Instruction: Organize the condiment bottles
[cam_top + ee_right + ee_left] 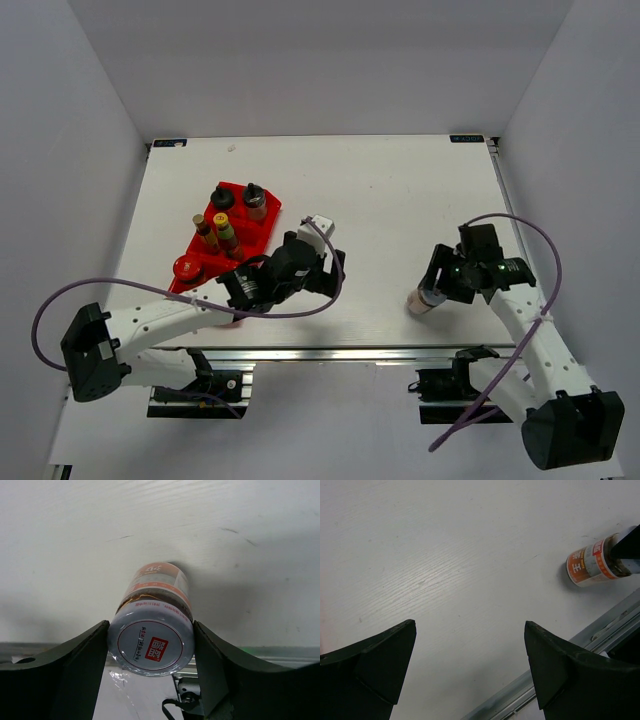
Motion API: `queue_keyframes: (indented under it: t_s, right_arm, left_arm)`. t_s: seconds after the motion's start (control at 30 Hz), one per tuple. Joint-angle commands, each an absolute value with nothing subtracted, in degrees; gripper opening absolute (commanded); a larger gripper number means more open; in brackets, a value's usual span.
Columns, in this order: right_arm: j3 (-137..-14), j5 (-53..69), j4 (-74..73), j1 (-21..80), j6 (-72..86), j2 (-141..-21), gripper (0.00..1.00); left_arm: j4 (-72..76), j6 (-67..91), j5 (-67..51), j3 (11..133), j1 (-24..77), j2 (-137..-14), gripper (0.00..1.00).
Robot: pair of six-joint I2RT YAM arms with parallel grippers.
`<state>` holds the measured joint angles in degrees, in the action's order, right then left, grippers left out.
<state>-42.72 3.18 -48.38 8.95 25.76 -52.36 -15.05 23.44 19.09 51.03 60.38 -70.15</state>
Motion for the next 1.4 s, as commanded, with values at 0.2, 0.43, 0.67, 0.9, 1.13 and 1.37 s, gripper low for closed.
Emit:
queue_keyframes:
  t_s: [0.2, 0.43, 0.67, 0.9, 1.13, 1.37]
  right_arm:
    - [-54.2, 0.5, -39.8, 31.4, 31.8, -60.9, 0.25]
    - [-67.6, -5.4, -33.3, 48.0, 32.2, -72.5, 0.25]
    - [-80.5, -5.4, -27.2, 58.0, 30.6, -85.9, 0.21]
    - [-87.3, -6.9, -19.1, 63.0, 29.4, -94.3, 0.19]
    - [-89.7, -4.1, -8.5, 65.0, 28.7, -99.7, 0.18]
    - [-97.3, -3.9, -5.1, 68.1, 26.6, -107.8, 0.17]
  left_arm:
    - [-24.1, 27.1, 23.5, 49.6, 60.3, -61.6, 0.98]
    - [-48.4, 49.9, 41.4, 56.1, 60.3, -56.7, 0.98]
    - [-75.2, 74.8, 52.0, 59.9, 60.3, -53.9, 0.98]
    - [-80.9, 85.2, 57.3, 60.0, 60.2, -44.0, 0.98]
    - [-80.9, 86.7, 63.5, 61.4, 60.2, -35.1, 0.98]
    - [-80.9, 86.5, 64.2, 61.4, 60.2, -36.7, 0.98]
